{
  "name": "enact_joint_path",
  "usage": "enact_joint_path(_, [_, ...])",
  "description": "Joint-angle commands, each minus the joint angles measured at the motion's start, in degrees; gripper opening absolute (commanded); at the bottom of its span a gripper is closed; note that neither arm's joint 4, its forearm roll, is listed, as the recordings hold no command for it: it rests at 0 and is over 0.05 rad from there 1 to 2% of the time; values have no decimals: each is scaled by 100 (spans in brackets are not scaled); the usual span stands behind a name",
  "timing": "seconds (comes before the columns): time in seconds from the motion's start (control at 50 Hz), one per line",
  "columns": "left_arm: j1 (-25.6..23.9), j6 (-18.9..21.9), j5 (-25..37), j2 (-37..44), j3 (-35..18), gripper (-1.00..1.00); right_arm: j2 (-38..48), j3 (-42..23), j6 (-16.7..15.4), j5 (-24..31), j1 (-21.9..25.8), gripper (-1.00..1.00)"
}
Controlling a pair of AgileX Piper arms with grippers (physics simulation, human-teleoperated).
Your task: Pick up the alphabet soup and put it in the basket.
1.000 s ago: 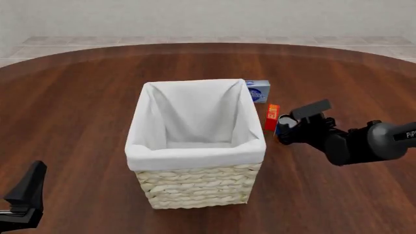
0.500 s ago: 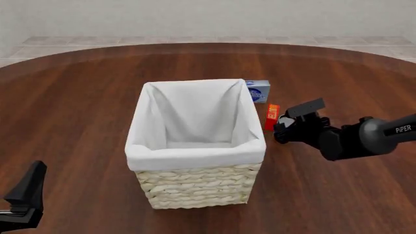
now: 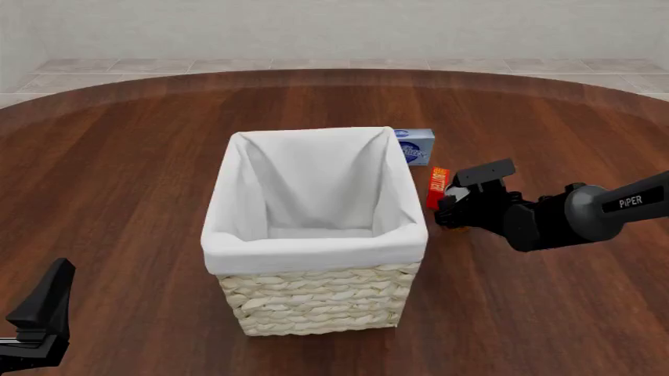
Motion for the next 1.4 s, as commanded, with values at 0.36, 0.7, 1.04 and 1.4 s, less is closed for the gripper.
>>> enact_joint_path(0.36, [0,0,0,0,0,100,-28,141,106,-28,62,-100])
enact_joint_path(0.7, [0,0,0,0,0,100,-788,407,104,59,258,-100])
enact_joint_path(1.04, [0,0,0,0,0,100,-1980,605,41,475,400,-100])
enact_joint_path(1.4, [0,0,0,0,0,100,-3291,296,-168,1341,378,-100])
